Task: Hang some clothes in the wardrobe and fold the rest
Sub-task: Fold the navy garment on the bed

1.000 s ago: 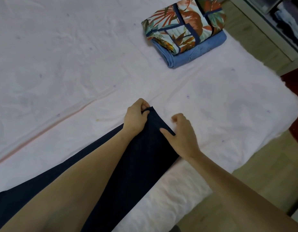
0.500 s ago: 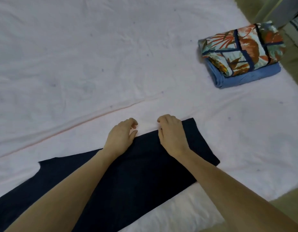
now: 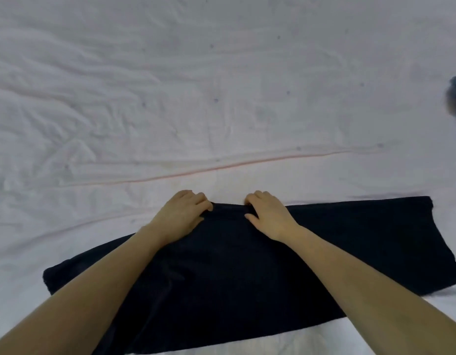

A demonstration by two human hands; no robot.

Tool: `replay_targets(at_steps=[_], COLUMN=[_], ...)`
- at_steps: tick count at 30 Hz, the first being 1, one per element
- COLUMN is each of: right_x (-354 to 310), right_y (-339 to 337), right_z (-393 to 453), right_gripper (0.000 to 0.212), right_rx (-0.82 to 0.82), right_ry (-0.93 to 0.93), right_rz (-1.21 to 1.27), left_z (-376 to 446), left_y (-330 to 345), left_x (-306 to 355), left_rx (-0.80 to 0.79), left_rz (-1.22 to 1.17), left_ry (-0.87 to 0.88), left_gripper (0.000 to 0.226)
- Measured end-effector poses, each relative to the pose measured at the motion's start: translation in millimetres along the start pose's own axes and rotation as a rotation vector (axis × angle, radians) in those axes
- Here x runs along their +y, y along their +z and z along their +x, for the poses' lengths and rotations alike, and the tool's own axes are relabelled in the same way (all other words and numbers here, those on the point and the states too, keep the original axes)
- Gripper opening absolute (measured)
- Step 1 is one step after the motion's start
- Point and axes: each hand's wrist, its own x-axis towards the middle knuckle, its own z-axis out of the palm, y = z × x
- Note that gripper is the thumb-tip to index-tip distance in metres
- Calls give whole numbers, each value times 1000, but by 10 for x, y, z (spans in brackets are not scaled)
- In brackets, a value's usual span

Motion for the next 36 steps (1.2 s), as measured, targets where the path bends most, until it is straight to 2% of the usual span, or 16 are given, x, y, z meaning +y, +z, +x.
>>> replay_targets(at_steps=[3,5,7,9,12,14,16,19,20,21,23,25,26,28,31,36], right_x=[-78,-91,-79,-101,-110,-114,-114,-100,-94,-89,-56,-3,45,177,546,1343], right_y=[36,24,18,20,43,85,137,185,191,188,179,151,136,94,-33,-317], right_z=[113,156,155,156,175,199,199,173,159,146,118,97,72,-5,-208,-474], right_gripper=[22,17,10,8,10,12,13,13,13,13,15,16,16,15,16,14], right_rx=[-55,-71,-56,-42,-32,-10,30,68,77,77,73,65,67,69,84,163], right_ry=[20,17,20,30,73,73,78,81,73,68,52,40,36,37,39,65], right_rz=[-20,-28,-7,7,5,-42,-80,-94,-91,-85,-88,-114,-127,-147,-207,-368], left_z=[32,104,202,288,410,460,435,313,280,276,347,456,500,604,771,1039], left_y=[31,-8,-100,-163,-169,-76,12,34,-6,-27,-68,-69,-49,61,217,320], left_x=[-82,-127,-183,-242,-208,-216,-265,-331,-340,-359,-363,-215,-64,281,805,1445], left_rx=[43,1,-92,-109,-193,-202,-171,-151,-175,-206,-241,-113,-35,96,200,155], left_rz=[204,246,216,250,281,77,-255,-722,-791,-762,-373,114,231,215,115,64], left_ry=[131,181,136,20,-104,-262,-377,-387,-371,-349,-284,-197,-154,-86,-21,-18], left_gripper=[20,35,42,46,43,30,23,25,23,20,15,20,27,31,34,47])
